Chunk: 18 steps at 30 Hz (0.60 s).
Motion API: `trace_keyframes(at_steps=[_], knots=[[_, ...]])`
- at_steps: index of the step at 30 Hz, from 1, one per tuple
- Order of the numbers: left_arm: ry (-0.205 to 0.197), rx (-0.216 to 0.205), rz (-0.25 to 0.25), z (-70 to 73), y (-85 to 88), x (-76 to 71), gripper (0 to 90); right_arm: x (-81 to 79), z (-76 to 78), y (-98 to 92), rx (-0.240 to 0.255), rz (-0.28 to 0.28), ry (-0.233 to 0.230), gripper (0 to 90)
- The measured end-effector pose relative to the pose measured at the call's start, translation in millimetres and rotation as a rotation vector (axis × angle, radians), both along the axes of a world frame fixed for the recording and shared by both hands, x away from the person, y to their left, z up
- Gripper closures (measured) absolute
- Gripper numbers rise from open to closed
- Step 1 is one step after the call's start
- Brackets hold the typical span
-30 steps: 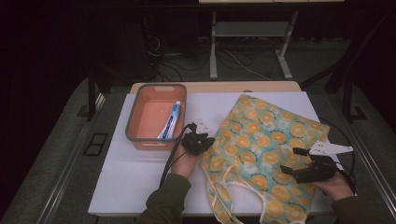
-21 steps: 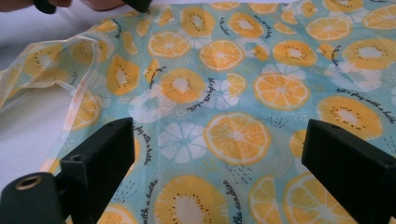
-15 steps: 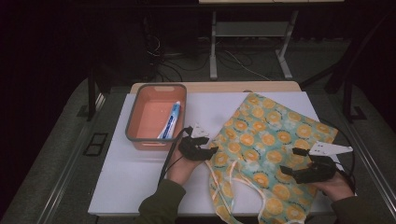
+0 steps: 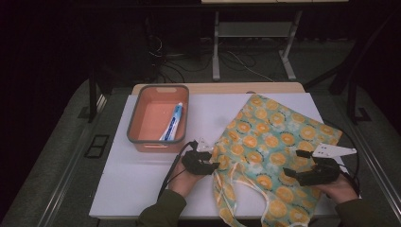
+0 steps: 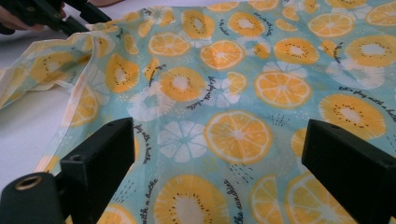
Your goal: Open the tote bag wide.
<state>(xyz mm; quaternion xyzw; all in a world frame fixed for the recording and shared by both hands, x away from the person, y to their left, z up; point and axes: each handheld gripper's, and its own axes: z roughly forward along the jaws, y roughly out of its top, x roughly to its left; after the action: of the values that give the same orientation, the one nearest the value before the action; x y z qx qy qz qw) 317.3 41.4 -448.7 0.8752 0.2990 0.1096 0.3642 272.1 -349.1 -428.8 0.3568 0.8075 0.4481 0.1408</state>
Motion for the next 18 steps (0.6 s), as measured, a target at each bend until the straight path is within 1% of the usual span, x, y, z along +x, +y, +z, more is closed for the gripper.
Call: trace_keyframes(at_steps=[1, 2, 3, 4, 5, 7, 9, 12, 15, 17, 18], knots=[[-0.001, 0.002, -0.005, 0.4, -0.6, 0.3, 66.9, 0.0, 0.0, 0.1, -0.001, 0.002, 0.000, 9.3], [0.001, 0.001, -0.009, 0.5, -1.2, 0.6, 82.0, -0.3, 0.1, 0.5, -0.001, 0.005, -0.001, 9.3], [0.001, -0.001, -0.017, 0.4, -2.5, 0.9, 86.7, -0.5, 0.2, 0.6, 0.000, 0.005, 0.000, 9.4], [-0.002, 0.004, -0.018, 0.6, -4.6, 1.8, 86.7, -0.5, 0.2, 0.6, 0.000, 0.005, 0.000, 9.4], [-0.014, 0.017, -0.016, 1.6, -7.1, 3.5, 87.6, -0.5, 0.3, 0.7, 0.000, 0.005, 0.001, 9.3], [-0.028, 0.030, 0.003, 4.4, -11.5, 9.8, 88.1, -0.3, 0.2, 0.7, 0.001, 0.005, 0.001, 9.3], [-0.039, 0.027, 0.032, 7.8, -15.4, 20.1, 88.2, -0.4, 0.4, 0.8, 0.001, 0.006, 0.000, 9.3], [-0.064, 0.043, 0.076, 12.5, -23.9, 38.6, 88.1, -0.2, 0.3, 0.7, 0.001, 0.006, 0.000, 9.3], [-0.066, 0.026, 0.117, 13.3, -33.1, 55.9, 88.1, 0.0, 0.1, 0.4, 0.002, 0.007, 0.000, 9.3], [-0.077, 0.042, 0.138, 13.0, -37.4, 64.0, 88.0, -0.2, 0.4, 0.2, 0.003, 0.009, 0.000, 9.3], [-0.083, 0.041, 0.157, 11.9, -38.1, 70.3, 87.9, -0.3, 0.3, 0.2, 0.003, 0.011, 0.001, 9.4]])
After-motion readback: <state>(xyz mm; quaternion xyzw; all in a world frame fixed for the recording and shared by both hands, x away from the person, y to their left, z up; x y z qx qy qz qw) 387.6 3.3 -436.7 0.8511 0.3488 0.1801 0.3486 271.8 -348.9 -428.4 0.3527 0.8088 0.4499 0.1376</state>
